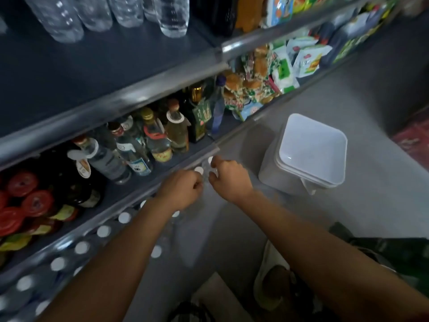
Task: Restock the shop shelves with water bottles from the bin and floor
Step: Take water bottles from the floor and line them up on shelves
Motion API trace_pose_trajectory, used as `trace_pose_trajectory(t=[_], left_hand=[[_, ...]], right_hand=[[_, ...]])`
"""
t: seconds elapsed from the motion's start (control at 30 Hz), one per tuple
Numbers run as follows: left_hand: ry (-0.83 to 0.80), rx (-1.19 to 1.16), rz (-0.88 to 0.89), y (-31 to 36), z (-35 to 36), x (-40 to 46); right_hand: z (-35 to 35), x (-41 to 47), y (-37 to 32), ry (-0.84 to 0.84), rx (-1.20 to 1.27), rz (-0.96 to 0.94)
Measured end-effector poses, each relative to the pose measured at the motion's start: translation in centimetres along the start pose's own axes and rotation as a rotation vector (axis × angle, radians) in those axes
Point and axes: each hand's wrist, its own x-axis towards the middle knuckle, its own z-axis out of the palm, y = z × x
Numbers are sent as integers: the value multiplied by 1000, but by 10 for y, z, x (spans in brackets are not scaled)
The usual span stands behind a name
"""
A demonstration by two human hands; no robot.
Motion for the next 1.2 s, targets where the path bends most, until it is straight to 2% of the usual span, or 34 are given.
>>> trace_pose_trajectory(t=[0.27, 0.5, 0.7, 1.0, 1.2], left_hand=[[-79, 0, -67, -14, 68, 45], [-140, -30, -152, -26, 109, 75], [-272, 72, -217, -29, 147, 92], [-437, 207, -261, -37, 167, 93], [-422, 236, -252, -37, 159, 90]], right_hand=[[55, 33, 59, -110, -54, 79], [79, 95, 79, -206, -129, 25], [98, 130, 89, -269, -202, -65], [111, 147, 96, -277, -223, -132], [107, 140, 99, -297, -262, -156]])
